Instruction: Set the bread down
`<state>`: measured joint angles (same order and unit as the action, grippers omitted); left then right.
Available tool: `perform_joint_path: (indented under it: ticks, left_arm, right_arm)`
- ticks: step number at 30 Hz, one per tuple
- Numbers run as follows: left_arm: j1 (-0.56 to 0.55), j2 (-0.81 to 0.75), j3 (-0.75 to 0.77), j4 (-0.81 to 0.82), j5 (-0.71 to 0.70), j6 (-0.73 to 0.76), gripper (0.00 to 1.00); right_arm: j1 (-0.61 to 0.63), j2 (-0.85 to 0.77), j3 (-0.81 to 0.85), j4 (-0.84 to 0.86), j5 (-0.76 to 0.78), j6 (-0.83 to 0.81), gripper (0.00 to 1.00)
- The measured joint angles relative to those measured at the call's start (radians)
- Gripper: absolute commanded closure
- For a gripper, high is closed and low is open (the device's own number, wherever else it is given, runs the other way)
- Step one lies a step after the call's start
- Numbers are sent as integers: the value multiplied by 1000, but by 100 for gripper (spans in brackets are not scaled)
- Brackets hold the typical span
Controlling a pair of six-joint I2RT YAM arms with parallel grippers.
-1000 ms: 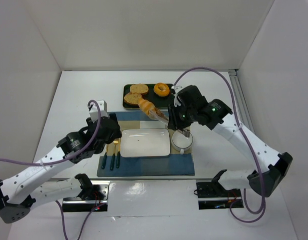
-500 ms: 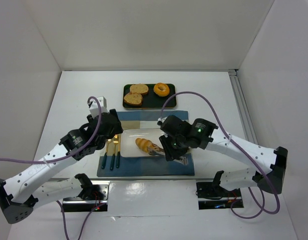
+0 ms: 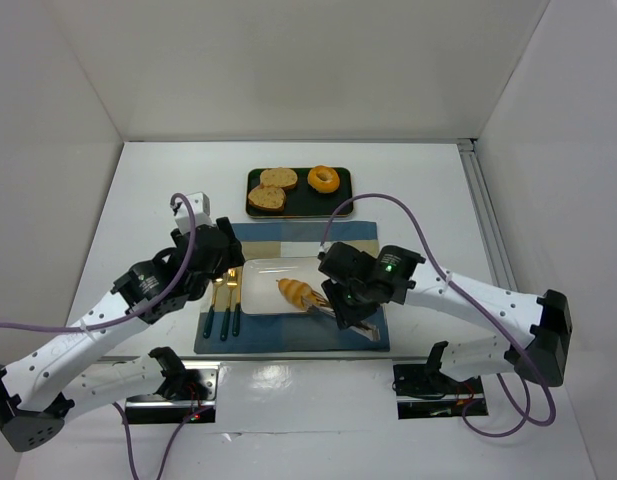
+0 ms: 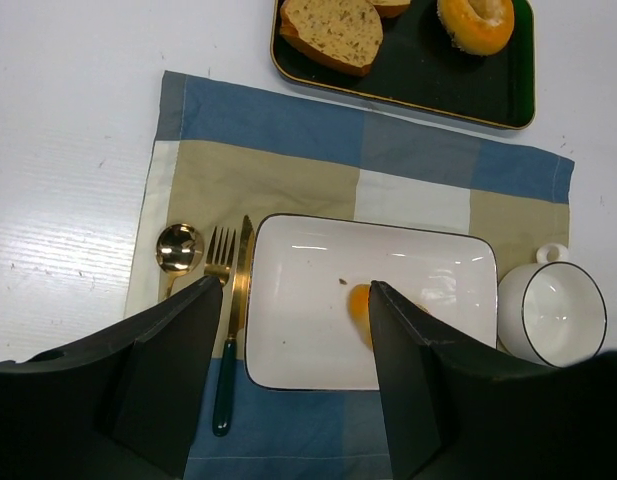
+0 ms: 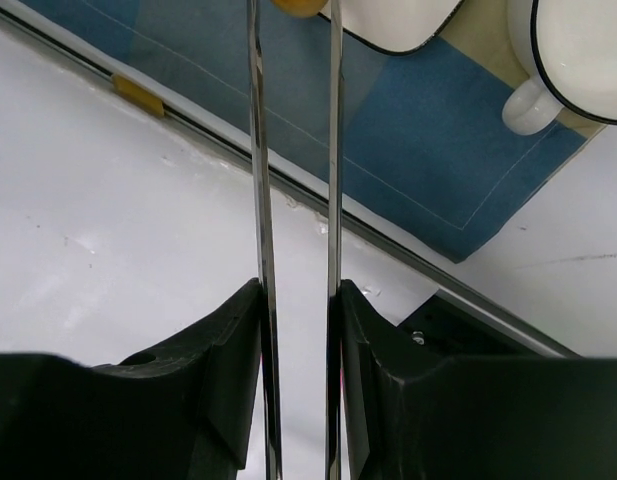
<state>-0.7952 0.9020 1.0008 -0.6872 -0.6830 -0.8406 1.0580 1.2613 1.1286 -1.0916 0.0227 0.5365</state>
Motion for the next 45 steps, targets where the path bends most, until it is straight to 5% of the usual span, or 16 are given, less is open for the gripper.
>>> perform_joint_path:
  ticks: [4,11,23,38,45]
  left_arm:
    - [0,0,0,0,1,1,27]
    - [0,0,0,0,1,4,27]
    - [0,5,0,0,1,5,27]
    - [0,14,0,0,8,4,27]
    - [0,14,0,0,13,4,27]
  right_arm:
    - [1,11,-27,24,25,7,65]
    - [1,44,-35,36,35,19,41]
    - [1,75,26,24,58,7,40]
    - [-10,222,541,-119,177,-45,40]
    - [-209,222,524,-105,216,-135,40]
